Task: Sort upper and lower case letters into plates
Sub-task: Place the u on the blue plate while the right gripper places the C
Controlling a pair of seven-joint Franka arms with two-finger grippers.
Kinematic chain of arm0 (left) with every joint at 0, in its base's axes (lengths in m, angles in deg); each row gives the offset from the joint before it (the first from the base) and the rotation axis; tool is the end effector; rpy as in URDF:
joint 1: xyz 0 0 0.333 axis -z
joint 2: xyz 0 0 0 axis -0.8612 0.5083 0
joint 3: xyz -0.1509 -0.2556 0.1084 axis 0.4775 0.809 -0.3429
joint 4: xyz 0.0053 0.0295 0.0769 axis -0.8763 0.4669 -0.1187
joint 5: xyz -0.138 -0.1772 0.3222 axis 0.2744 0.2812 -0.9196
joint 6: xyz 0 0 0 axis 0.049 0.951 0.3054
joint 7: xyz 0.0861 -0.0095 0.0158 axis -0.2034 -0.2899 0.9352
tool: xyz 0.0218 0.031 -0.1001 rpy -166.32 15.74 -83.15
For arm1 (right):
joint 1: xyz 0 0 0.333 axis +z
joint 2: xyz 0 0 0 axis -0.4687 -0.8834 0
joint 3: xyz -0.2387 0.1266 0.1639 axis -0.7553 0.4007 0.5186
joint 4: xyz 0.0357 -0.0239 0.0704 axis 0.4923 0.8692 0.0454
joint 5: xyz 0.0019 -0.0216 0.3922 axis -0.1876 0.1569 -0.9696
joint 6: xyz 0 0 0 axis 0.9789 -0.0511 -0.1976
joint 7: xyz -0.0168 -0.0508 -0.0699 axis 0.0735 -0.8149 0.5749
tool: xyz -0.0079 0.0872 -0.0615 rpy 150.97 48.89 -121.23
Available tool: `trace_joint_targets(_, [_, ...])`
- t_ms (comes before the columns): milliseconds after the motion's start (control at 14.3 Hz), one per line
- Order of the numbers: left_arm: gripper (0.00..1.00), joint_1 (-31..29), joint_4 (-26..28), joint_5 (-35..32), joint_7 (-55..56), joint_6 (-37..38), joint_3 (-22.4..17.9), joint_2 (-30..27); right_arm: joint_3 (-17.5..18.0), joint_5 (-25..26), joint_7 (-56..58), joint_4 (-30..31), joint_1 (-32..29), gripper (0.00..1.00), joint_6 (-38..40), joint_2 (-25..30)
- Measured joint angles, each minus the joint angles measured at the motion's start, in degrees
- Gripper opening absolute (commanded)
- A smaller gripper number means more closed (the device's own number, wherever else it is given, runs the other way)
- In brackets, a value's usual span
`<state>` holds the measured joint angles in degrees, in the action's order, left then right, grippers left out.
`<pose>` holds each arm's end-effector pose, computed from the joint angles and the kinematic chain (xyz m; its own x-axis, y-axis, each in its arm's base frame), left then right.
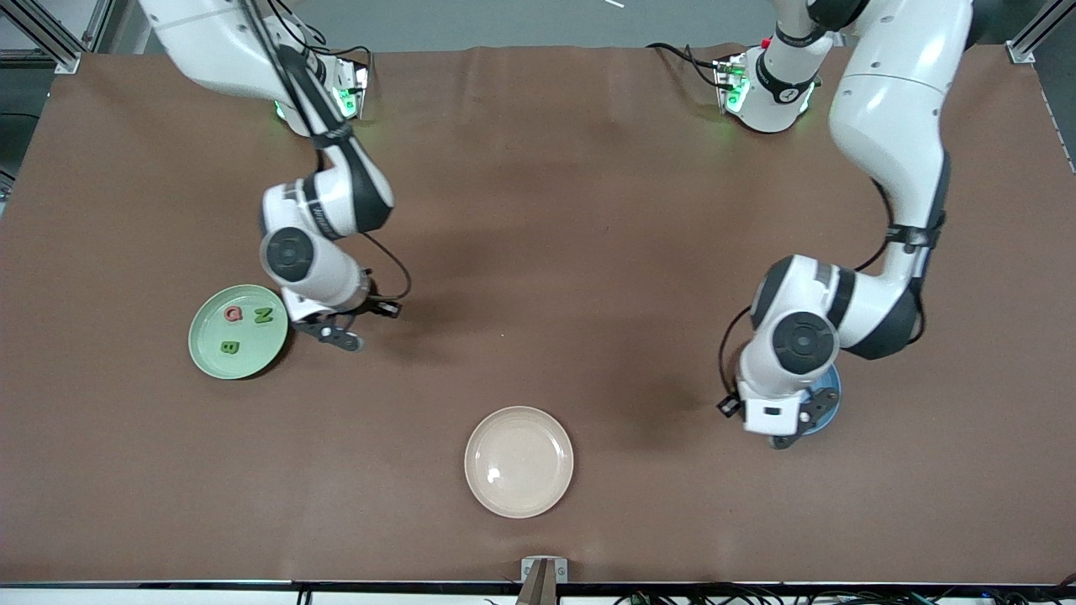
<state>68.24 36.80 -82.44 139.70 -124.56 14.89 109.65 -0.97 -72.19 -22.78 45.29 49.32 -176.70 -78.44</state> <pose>0.6897 -0.1745 0.2671 0.7978 0.5991 0.0671 0.6027 -0.7899 -0.1133 0.5519 0.1762 0.2589 0.9340 -0.3319 -0.1325 -0.3342 -0.9425 0.0049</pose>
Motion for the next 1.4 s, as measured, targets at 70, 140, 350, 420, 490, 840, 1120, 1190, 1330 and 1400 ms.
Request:
trace_joint_targets(70, [0.03, -1.69, 1.48, -0.08, -2.48, -0.17, -0.01, -0.61, -0.16, 0.04, 4.18, 0.03, -2.42, 0.13, 1.23, 1.27])
trace_joint_targets(140, [0.05, -3.35, 2.59, -0.14, -5.16, -0.62, 0.01, -0.92, -0.30, 0.22, 8.08, 0.12, -4.74, 0.13, 2.17, 2.07])
trace_joint_targets(350, [0.16, -9.71, 5.15, -0.15, -12.76, -3.45, 1.09, -1.15, -0.39, 1.54, 19.95, 0.52, -11.76, 0.13, 2.87, 2.51])
trace_joint_targets(420, [0.27, -11.40, 5.93, -0.15, -14.46, -4.16, 1.41, -1.15, -0.40, 2.11, 23.47, 0.62, -13.92, 0.13, 2.78, 2.47])
trace_joint_targets(490, [0.37, -12.67, 6.71, -0.15, -15.84, -4.83, 1.55, -1.15, -0.40, 2.44, 26.47, 0.63, -15.92, 0.13, 2.63, 2.43])
trace_joint_targets(840, [1.00, -15.00, 7.93, -0.15, -18.79, -5.82, 2.19, -1.23, -0.36, 2.98, 36.81, 0.52, -21.85, 0.13, -1.97, -0.22])
trace_joint_targets(1120, [1.00, -14.61, 7.85, -0.15, -18.84, -5.37, 2.89, -3.45, -0.34, 3.05, 41.35, -2.31, -23.62, 0.14, -3.20, -4.85])
trace_joint_targets(1190, [1.00, -14.62, 7.81, -0.15, -18.98, -4.74, 3.04, -4.73, -0.34, 3.05, 41.96, -3.23, -23.83, 0.14, -3.21, -6.02])
trace_joint_targets(1330, [1.00, -14.63, 7.73, -0.15, -20.51, -2.99, 3.26, -7.69, -0.28, 3.05, 42.38, -4.53, -23.89, 0.14, -3.46, -7.95])
trace_joint_targets(1400, [1.00, -14.63, 7.69, -0.15, -22.17, -2.21, 3.29, -9.38, -0.21, 3.05, 42.40, -4.93, -23.89, 0.15, -4.01, -8.72])
